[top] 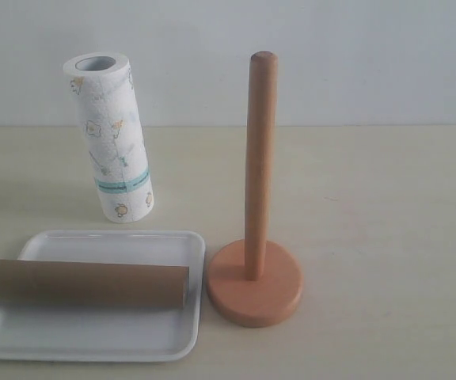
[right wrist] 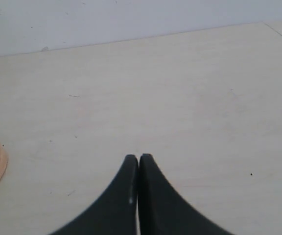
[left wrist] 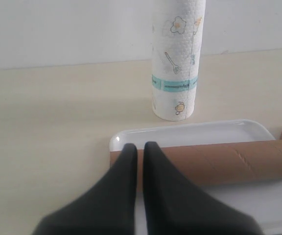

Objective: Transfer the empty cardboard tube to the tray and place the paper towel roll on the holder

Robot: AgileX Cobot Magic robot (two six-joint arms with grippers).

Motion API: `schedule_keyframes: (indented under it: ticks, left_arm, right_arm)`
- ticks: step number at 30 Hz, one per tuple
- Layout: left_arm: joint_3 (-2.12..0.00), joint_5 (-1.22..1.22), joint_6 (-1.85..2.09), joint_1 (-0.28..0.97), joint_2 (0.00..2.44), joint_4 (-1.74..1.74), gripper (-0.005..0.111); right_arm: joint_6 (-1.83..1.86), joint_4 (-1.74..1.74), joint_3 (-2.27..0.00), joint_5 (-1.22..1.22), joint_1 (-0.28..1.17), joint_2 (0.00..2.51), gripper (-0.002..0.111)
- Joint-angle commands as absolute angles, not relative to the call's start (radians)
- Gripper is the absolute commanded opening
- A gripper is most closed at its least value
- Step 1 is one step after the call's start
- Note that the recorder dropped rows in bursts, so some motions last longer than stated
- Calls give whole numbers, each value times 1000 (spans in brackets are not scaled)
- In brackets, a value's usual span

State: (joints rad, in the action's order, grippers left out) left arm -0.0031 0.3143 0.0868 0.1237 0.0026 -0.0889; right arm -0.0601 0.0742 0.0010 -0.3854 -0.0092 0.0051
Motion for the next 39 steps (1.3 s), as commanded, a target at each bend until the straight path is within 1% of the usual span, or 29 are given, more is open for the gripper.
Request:
schedule_keyframes:
  ticks: [1,21,23,26,29,31,33,39]
  left_arm:
    - [0,314,79,121,0,-89,4]
    - [0,308,78,121,0,-99,4]
    - [-34,342,64,121,0,-145,4]
    - [-140,414,64,121,0,-205,4]
    - [-259,504,64,121,0,-206,4]
    - [-308,523,68,121,0,-202,4]
    - [-328,498,68,121,0,-208,4]
    - [-332,304,68,121,0,-252,4]
  right_arm:
    - [-50,70,0,-387,-14,0,0]
    - [-50,70,0,-387,-14,0,0]
    - [-50,70,0,-387,-14,0,0]
    - [-50,70,0,-387,-14,0,0]
    - [-50,70,0,-387,-14,0,0]
    - [-50,70,0,-387,-14,0,0]
    - [-50,70,0,-387,-14,0,0]
    - [-50,70,0,-385,-14,0,0]
